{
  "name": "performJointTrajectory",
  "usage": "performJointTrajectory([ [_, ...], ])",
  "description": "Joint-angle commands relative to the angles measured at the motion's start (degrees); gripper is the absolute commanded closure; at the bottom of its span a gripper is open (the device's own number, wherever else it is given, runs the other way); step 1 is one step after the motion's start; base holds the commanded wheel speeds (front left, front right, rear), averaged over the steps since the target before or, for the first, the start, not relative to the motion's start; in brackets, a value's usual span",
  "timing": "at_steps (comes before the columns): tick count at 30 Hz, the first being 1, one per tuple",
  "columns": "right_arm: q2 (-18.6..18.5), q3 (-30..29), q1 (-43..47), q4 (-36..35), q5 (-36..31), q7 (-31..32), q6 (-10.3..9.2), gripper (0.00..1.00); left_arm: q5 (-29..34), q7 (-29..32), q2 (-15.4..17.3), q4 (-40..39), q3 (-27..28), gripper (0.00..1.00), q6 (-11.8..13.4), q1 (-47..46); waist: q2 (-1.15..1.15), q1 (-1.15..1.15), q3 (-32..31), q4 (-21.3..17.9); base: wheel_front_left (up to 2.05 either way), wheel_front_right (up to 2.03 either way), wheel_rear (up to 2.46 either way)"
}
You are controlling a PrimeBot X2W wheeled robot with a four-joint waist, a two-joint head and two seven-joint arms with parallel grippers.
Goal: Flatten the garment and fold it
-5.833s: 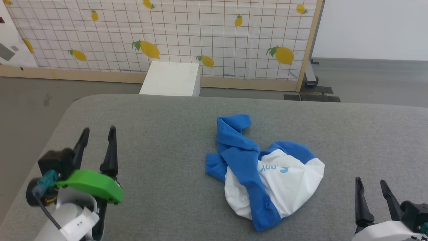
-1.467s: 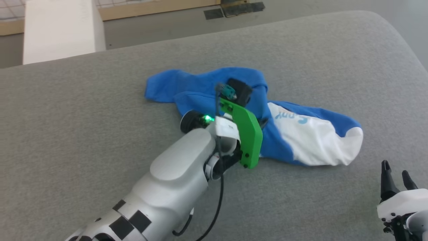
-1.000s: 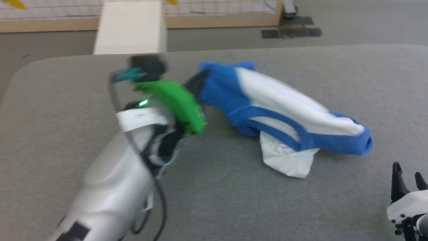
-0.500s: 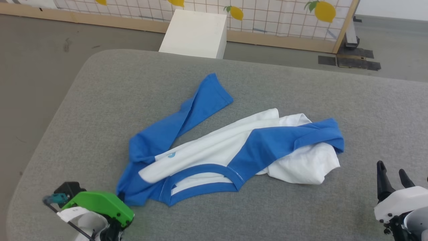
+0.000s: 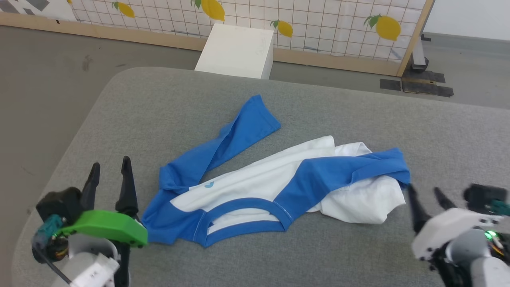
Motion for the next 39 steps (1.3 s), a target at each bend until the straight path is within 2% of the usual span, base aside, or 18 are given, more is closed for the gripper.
performJointTrajectory([
  [1, 0.0, 2.0, -0.2, -1.0, -0.5, 1.7, -0.08, 0.0, 1.9, -0.4, -1.3, -0.7, 0.3, 0.0, -0.2, 1.8, 0.35, 0.0, 0.3, 0.1, 0.0, 0.0, 0.0],
  [4, 0.0, 7.3, -1.9, -2.6, -0.6, 6.7, -0.08, 0.0, 5.9, -0.4, -4.2, -1.6, 1.8, 0.0, -0.9, 4.4, 0.35, 0.0, 1.2, 0.4, 0.0, 0.0, 0.0],
  [5, 0.0, 10.5, -3.6, -2.7, -1.3, 10.5, -0.08, 0.0, 7.1, -0.4, -6.3, -1.7, 3.4, 0.0, -1.7, 5.3, 0.35, 0.0, 2.0, 0.7, 0.0, 0.0, 0.0],
  [9, 0.0, 14.3, -8.8, -0.5, -4.5, 18.2, -0.08, 0.0, 9.4, -0.4, -9.6, -1.7, 5.6, 0.0, -3.7, 5.4, 0.35, 0.0, 4.2, 1.4, 0.0, 0.0, 0.0],
  [17, 0.0, 14.9, -17.3, 6.6, -10.5, 27.8, -0.08, 0.0, 12.8, -0.4, -13.9, -0.8, 8.7, 0.0, -7.6, 3.9, 0.35, 0.0, 7.8, 3.2, 0.0, 0.0, 0.0],
  [25, 0.0, 16.1, -18.4, 8.9, -12.0, 30.3, -0.08, 0.0, 15.1, -0.4, -16.8, 0.6, 10.9, 0.0, -10.3, 3.1, 0.35, 0.0, 8.7, 3.6, 0.0, 0.0, 0.0],
  [26, 0.0, 16.2, -18.5, 8.8, -11.7, 30.1, -0.08, 0.63, 15.3, -0.4, -17.0, 0.8, 11.2, 0.0, -10.6, 3.0, 0.35, 0.0, 8.7, 3.5, 0.0, 0.0, 0.0],
  [27, 0.0, 16.2, -18.7, 8.4, -11.7, 29.6, -0.08, 0.99, 15.6, -0.4, -17.2, 1.0, 11.3, 0.0, -10.9, 2.9, 0.35, 0.0, 8.7, 3.3, 0.0, 0.0, 0.0],
  [33, 0.0, 15.2, -18.3, 4.8, -10.6, 27.3, -0.08, 1.0, 16.8, -0.4, -17.9, 2.1, 12.2, 0.0, -12.3, 2.8, 0.35, 0.0, 7.8, 1.3, 0.0, 0.0, 0.0],
  [39, 0.0, 13.0, -14.0, -4.9, -7.9, 25.0, -0.08, 1.0, 17.5, -0.4, -18.1, 3.0, 12.8, 0.0, -13.2, 3.3, 0.35, 0.0, 5.8, -2.1, 0.0, 0.0, 0.0],
])
